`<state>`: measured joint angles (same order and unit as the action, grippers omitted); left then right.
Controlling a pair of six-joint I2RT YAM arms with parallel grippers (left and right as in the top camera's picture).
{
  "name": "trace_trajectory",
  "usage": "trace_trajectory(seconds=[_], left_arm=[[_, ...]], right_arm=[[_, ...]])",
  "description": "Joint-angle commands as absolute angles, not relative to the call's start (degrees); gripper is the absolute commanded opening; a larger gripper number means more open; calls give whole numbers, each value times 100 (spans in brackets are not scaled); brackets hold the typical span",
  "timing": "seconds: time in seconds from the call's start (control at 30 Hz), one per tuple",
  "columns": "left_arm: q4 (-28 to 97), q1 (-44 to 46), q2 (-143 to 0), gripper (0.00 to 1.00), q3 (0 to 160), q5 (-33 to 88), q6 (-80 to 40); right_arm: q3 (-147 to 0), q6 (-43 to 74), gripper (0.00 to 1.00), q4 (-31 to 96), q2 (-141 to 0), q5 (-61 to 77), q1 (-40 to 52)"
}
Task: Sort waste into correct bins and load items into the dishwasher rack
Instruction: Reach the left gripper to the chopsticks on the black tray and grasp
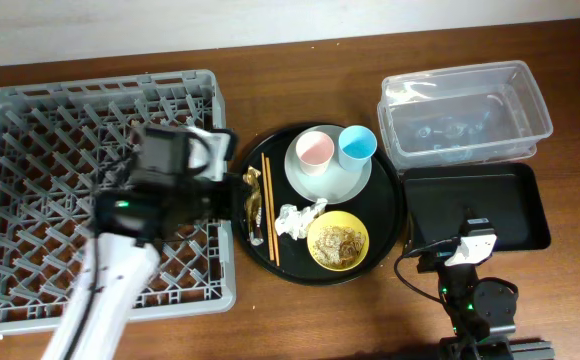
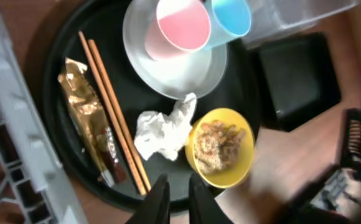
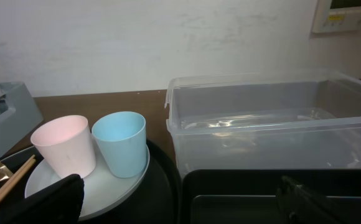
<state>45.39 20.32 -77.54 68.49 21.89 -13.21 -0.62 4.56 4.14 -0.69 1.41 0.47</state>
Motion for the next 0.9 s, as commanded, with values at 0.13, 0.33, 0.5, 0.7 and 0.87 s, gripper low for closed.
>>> trace_trajectory(seconds=[0.13,0.33,0.5,0.7,0.87], left_arm=[[3826,3404,-8908,24,6958,-191,-2036],[3747,3437,-9292,30,6956,-134,-2340],[3492,3435,-9880,29,6956,-268,-2724],[3277,3435,-10628,29,6956,-429,-2764],[3148,3439,-10838,15,6956,-565,-2783]], right_arm=[[-32,473,99,429,-32,185,75],[-32,475,99,429,-32,185,75],[-32,473,99,429,-32,185,75],[-32,473,99,429,-32,185,75],[-32,473,99,429,-32,185,75]])
